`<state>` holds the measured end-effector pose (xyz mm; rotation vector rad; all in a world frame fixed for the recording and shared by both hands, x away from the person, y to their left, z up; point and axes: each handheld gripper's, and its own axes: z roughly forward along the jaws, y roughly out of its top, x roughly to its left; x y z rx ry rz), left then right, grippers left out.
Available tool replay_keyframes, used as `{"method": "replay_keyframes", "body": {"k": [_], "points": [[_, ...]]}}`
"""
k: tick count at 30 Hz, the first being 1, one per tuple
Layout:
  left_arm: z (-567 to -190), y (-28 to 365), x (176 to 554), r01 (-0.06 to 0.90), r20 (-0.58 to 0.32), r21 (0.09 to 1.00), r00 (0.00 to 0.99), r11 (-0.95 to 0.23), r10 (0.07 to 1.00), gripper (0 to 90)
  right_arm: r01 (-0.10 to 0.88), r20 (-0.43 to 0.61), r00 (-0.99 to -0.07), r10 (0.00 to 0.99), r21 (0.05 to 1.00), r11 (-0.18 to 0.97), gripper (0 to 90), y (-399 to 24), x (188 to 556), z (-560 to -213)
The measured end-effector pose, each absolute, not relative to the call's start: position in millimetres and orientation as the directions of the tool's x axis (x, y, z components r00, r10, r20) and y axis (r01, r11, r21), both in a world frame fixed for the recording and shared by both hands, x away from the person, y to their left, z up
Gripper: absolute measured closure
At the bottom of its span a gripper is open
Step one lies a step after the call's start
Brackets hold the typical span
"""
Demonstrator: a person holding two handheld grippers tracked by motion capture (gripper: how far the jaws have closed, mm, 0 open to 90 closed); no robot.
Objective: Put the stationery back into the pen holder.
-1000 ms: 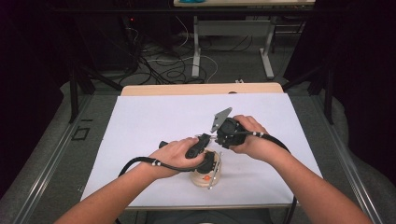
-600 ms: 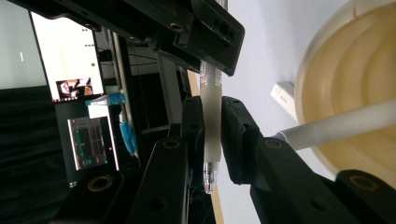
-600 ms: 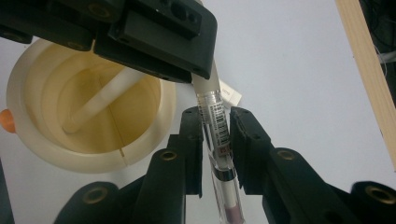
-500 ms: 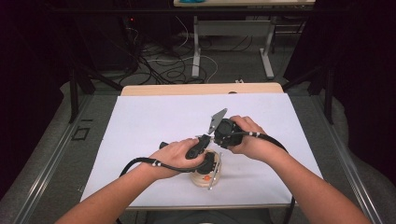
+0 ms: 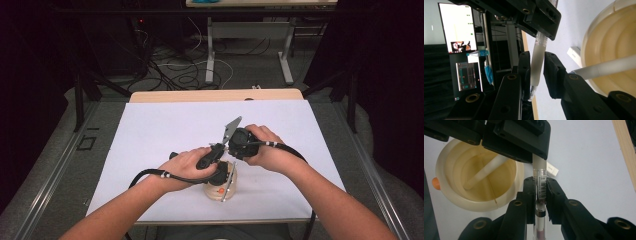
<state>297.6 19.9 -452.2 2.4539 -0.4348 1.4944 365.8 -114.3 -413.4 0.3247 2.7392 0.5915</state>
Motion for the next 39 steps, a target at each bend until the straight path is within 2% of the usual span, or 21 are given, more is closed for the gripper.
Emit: {"method": "replay_keyframes", "body": {"k": [3,6,10,24,30,39], "points": [[-446,20,298,-0.366,0.888,0.014,0.432,-0.930,-0.156,73.8,0.168,-0.256,-0.920,0.298,0.431,0.887,79.8,-114,367,-414],[-446,23,298,-0.363,0.894,0.078,0.437,-0.928,-0.096,70.1,0.192,-0.253,-0.913,0.322,0.430,0.882,79.7,-117,371,-415],[-443,28,299,-0.358,0.897,0.057,0.429,-0.932,-0.110,66.4,0.230,-0.243,-0.900,0.363,0.442,0.867,79.7,-122,375,-416],[-437,54,313,-0.250,0.871,0.240,0.483,-0.938,0.095,53.3,0.329,-0.197,-0.854,0.481,0.511,0.794,79.7,-132,376,-414],[-436,63,323,-0.175,0.812,0.335,0.552,-0.926,0.189,49.2,0.338,-0.181,-0.845,0.503,0.547,0.766,79.7,-134,374,-412],[-436,75,345,0.001,0.657,0.505,0.648,-0.863,0.385,40.0,0.377,-0.146,-0.825,0.545,0.576,0.725,79.7,-139,373,-410]]}}
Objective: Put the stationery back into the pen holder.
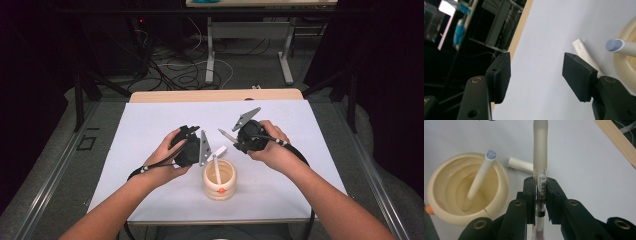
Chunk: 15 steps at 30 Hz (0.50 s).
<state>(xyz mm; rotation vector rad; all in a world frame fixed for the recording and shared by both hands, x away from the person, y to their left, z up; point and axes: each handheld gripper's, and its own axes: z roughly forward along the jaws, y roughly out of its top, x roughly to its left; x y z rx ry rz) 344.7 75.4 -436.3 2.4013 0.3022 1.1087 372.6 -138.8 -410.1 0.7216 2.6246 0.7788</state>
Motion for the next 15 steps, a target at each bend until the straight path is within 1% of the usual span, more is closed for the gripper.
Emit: {"method": "replay_keyframes", "body": {"k": [5,8,9,11,13,15], "points": [[-434,82,354,0.085,0.550,0.585,0.690,-0.807,0.471,36.2,0.381,-0.125,-0.825,0.552,0.598,0.705,79.7,-141,373,-410],[-433,86,360,0.144,0.464,0.636,0.714,-0.758,0.525,34.0,0.386,-0.113,-0.823,0.557,0.608,0.694,79.7,-143,373,-409],[-432,87,362,0.172,0.427,0.651,0.722,-0.740,0.544,32.4,0.393,-0.112,-0.816,0.568,0.612,0.686,79.7,-143,372,-409],[-431,91,367,0.231,0.350,0.680,0.732,-0.696,0.585,31.8,0.397,-0.105,-0.816,0.569,0.614,0.682,79.7,-143,371,-409],[-431,95,371,0.301,0.243,0.716,0.739,-0.630,0.629,30.9,0.398,-0.100,-0.815,0.570,0.619,0.677,79.7,-144,370,-410],[-431,98,375,0.348,0.161,0.747,0.732,-0.567,0.662,28.9,0.405,-0.091,-0.812,0.576,0.622,0.670,79.7,-145,369,-410]]}}
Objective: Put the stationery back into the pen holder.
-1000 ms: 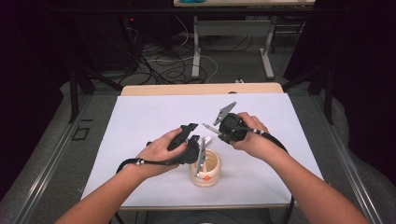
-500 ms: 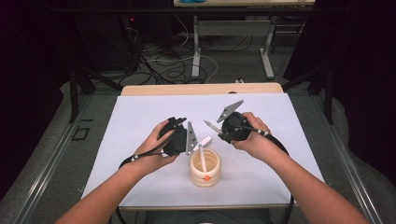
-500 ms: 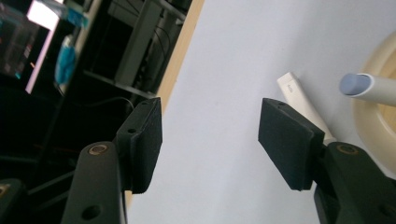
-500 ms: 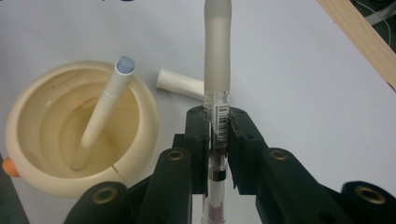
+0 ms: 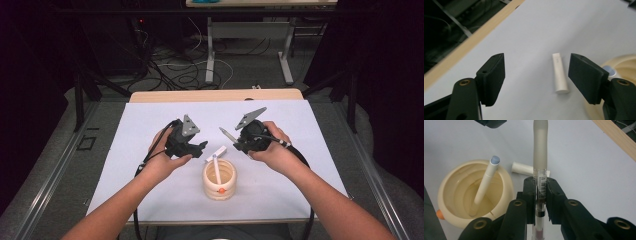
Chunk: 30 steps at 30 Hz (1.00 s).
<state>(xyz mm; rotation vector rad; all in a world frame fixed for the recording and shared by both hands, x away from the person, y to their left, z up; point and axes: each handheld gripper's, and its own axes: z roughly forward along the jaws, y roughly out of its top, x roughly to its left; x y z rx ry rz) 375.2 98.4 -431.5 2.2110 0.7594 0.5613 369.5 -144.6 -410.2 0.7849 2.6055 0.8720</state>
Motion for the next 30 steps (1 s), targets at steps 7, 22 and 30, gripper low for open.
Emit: {"method": "replay_keyframes", "body": {"k": [7,22,30], "points": [[-436,107,383,0.445,0.006,0.774,0.706,-0.450,0.708,23.3,0.419,-0.055,-0.804,0.592,0.654,0.629,79.7,-148,367,-411],[-447,115,392,0.578,-0.247,0.780,0.638,-0.241,0.729,20.5,0.398,0.089,-0.828,0.554,0.790,0.467,79.7,-143,353,-414],[-452,122,392,0.596,-0.304,0.786,0.607,-0.167,0.734,17.2,0.387,0.122,-0.831,0.542,0.828,0.406,79.7,-137,349,-422]]}}
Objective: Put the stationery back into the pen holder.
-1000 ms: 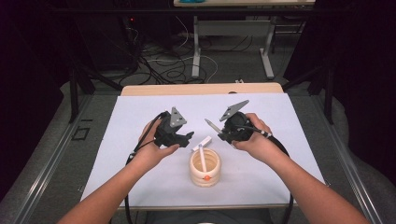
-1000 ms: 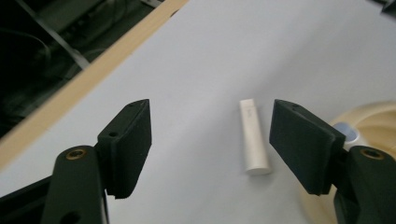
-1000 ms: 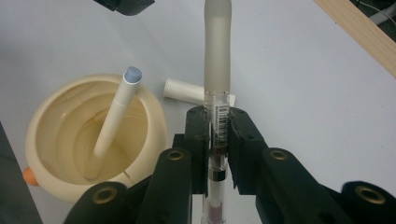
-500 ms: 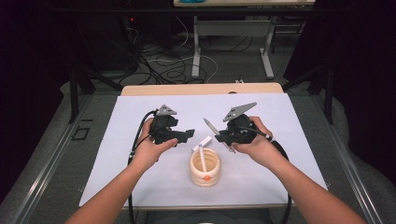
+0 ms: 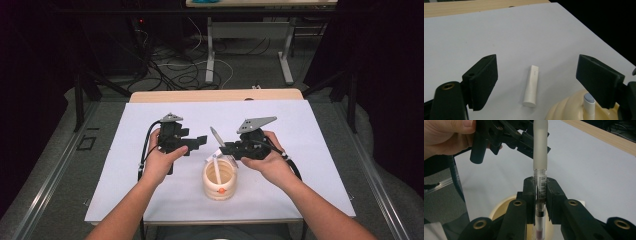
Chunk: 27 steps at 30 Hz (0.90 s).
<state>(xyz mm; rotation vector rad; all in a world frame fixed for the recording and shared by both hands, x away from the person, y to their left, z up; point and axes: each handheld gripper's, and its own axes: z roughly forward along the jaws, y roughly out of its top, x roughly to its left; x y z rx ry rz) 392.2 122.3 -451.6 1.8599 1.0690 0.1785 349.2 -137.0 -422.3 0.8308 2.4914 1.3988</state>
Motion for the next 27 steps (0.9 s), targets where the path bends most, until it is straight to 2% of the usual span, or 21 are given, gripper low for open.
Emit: {"method": "replay_keyframes", "body": {"k": [27], "points": [[-474,133,391,0.625,-0.297,0.765,0.560,-0.158,0.774,19.5,0.433,0.255,-0.795,0.551,0.874,0.220,79.7,-130,337,-468]]}}
